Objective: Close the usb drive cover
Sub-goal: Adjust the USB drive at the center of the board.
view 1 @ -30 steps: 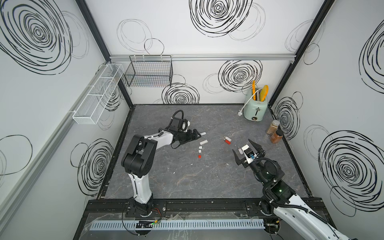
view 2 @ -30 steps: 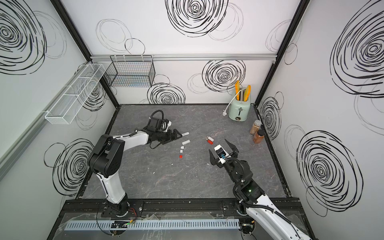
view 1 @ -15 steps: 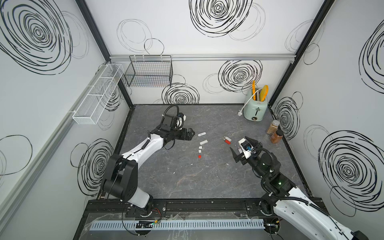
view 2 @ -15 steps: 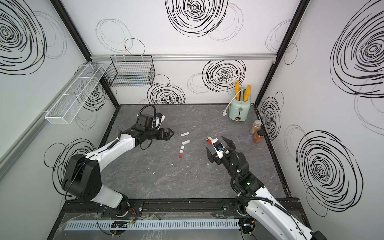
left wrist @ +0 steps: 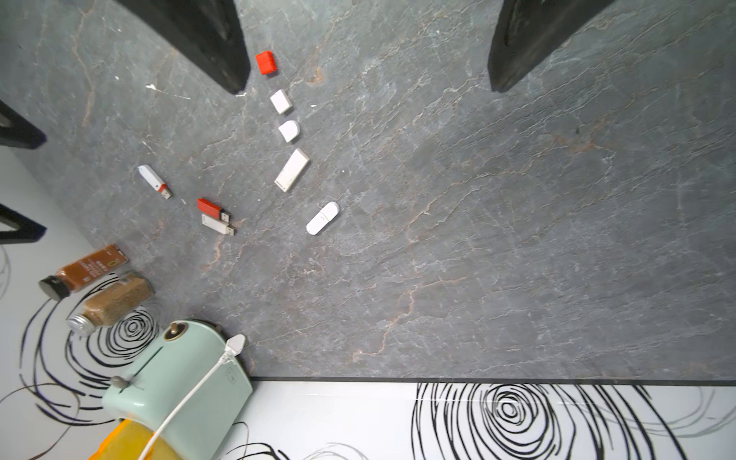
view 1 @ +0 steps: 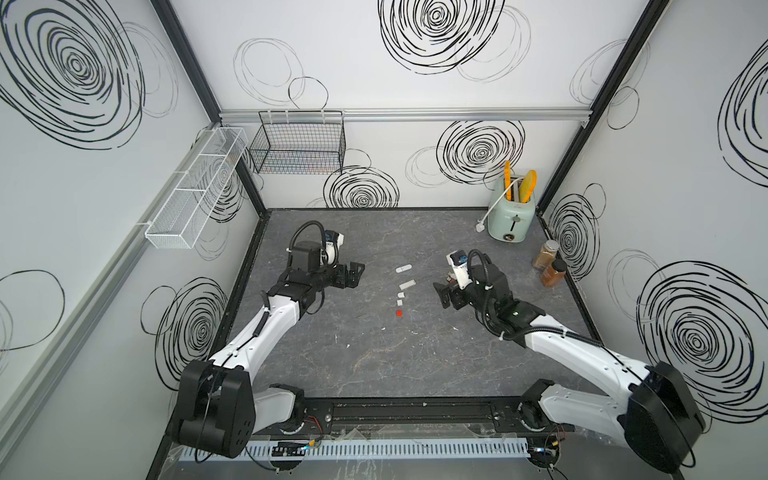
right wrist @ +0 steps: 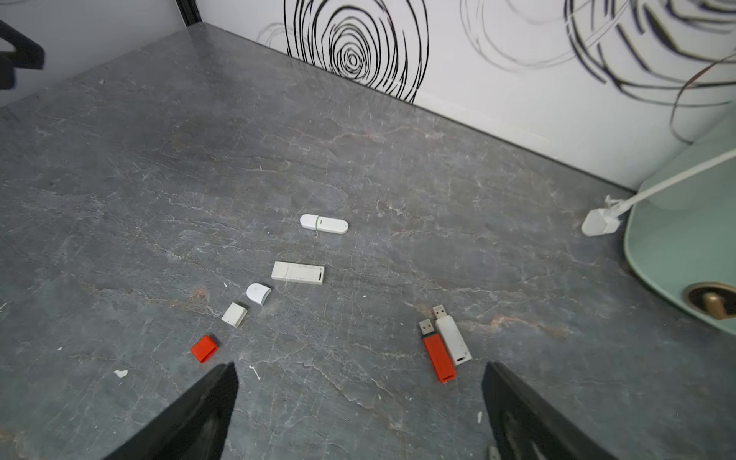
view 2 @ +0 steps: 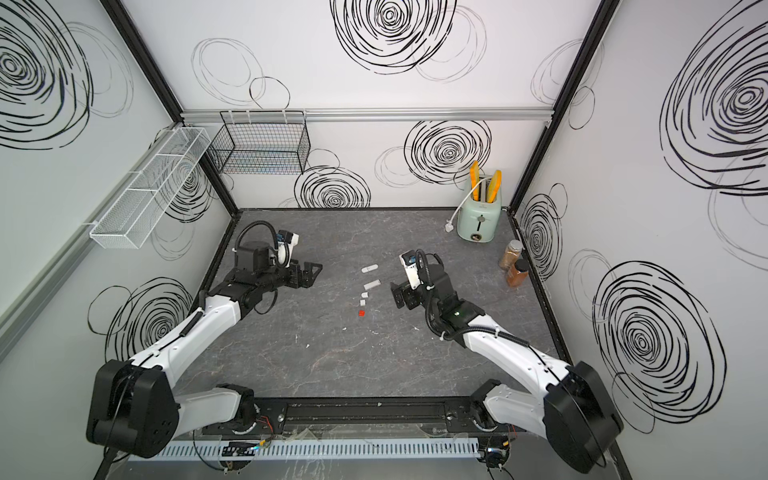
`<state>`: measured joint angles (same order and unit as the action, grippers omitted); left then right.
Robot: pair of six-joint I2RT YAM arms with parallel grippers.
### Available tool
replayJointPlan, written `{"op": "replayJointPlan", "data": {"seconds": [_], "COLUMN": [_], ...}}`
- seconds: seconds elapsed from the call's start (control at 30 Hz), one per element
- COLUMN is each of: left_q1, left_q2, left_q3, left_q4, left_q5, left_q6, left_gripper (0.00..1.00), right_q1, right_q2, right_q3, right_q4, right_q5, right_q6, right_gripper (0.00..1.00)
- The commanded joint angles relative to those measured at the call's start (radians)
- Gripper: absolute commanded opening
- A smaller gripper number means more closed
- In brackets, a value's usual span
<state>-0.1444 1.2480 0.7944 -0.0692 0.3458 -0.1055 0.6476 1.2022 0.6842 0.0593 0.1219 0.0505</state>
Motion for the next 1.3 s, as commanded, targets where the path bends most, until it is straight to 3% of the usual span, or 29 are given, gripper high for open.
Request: {"op": "replayJointPlan", "data": {"seconds": [0.0,0.4,0.73,1.27], "left_q1": [0.033,0.052,0.05,0.043], "left_q2": [-0.051,-0.081,-0.073,-0.082], "left_q3": [-0.05,-0.106,-0.123,-0.13], "left_q4": [0.069,0.078,0.081,0.092], "left_q5": [-0.007,0.013,0.024,0.008], "left_q6": [0.053,0.123,0.123,0.134], "left_gripper": [0.98,0.98,0.98,0.98], "right_q1": [0.024,0.037,0.035,0.025], "right_q2": [0.109,0.5,0.656,0.756], "right_q3": [0.044,0.2,0.29,0.376], "right_q4": [0.03,0.059,0.046,0.037], "right_q5": [-0.002,0.015,0.01,0.017], "right_q6": [0.071,0.096,0.125,0.147], "right_gripper": [0.99,0.99,0.99,0.99]}}
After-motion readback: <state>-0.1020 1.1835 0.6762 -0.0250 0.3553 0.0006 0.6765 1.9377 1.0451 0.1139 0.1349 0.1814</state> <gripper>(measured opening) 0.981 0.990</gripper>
